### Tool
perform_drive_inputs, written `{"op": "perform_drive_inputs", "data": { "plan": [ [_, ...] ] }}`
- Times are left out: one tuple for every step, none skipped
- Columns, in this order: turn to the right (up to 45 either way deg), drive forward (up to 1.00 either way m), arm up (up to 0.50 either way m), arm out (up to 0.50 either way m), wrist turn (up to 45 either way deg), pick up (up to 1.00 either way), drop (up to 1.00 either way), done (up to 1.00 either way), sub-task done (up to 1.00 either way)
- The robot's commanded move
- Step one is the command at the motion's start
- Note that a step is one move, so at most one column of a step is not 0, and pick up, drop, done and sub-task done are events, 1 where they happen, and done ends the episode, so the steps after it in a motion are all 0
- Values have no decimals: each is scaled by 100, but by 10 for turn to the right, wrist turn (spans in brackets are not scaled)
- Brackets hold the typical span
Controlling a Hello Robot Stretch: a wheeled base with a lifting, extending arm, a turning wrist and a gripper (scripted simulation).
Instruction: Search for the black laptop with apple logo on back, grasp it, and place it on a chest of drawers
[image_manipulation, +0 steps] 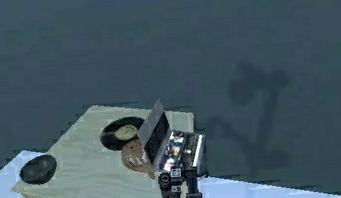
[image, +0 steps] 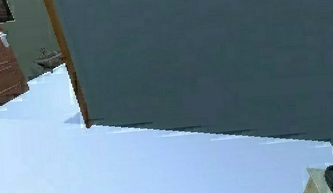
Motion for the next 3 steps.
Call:
{"op": "perform_drive_inputs", "data": {
  "plan": [
    [0, 0, 0, 0, 0, 100, 0, 0, 0],
    [0, 0, 10, 0, 0, 0, 0, 0, 0],
    [0, 0, 30, 0, 0, 0, 0, 0, 0]
  ]
}}
